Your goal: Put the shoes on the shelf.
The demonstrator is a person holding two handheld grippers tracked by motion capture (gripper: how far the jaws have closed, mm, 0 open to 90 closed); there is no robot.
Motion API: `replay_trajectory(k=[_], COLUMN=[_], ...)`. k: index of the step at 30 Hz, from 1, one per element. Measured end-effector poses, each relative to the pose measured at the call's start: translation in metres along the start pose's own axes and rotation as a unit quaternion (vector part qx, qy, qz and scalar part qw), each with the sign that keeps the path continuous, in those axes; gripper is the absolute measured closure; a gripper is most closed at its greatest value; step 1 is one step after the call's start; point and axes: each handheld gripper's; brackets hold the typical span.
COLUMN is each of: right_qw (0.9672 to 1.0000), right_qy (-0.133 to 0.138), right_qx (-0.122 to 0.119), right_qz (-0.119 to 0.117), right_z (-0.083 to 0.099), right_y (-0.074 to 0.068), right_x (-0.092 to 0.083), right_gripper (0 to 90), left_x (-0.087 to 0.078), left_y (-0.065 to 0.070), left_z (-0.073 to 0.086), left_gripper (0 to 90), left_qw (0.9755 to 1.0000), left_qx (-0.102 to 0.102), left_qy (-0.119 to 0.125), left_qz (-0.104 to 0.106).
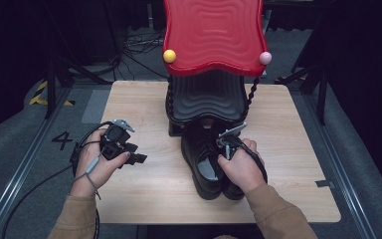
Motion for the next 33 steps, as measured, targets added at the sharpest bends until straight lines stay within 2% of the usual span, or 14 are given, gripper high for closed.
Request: replay_trajectory(k=[5, 10, 19, 23, 27, 33], right_qw=[0.9995, 0.9973, 0.9955, 0.9942, 0.9929, 0.9911], right_qy=[-0.022, -0.047, -0.050, -0.055, -0.052, -0.050], right_qx=[-0.018, -0.038, -0.066, -0.080, -0.090, -0.107], right_qz=[-0.016, -0.041, -0.047, -0.046, -0.057, -0.060], right_z=[0.006, 0.014, 0.026, 0.031, 0.034, 0.038], right_y=[0.004, 0.007, 0.012, 0.011, 0.012, 0.008], right_x=[-0.011, -0.024, -0.054, -0.071, -0.090, -0.117], right_gripper=[82.1, 81.9, 81.9, 81.9, 81.8, 81.8], left_x=[0.001, -0.002, -0.009, -0.008, -0.008, -0.009], left_y=[0.000, 0.000, -0.004, -0.004, -0.004, -0.006], left_z=[0.000, 0.003, 0.010, 0.010, 0.010, 0.010], left_gripper=[44.9, 44.6, 44.3, 44.2, 44.1, 44.1], left_qw=[1.0000, 1.0000, 0.9998, 0.9999, 0.9999, 0.9998], left_qx=[0.001, -0.004, -0.015, -0.015, -0.014, -0.017], left_qy=[-0.004, 0.000, 0.009, 0.006, 0.006, 0.010], left_qz=[0.000, -0.002, -0.005, -0.006, -0.006, -0.005])
Point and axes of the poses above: each handheld gripper's, and its own axes: x roughly forward along the jaws, z roughly out of its underside, y roughly to its right, and after that the axes turned 9 degrees about -x, right-handed
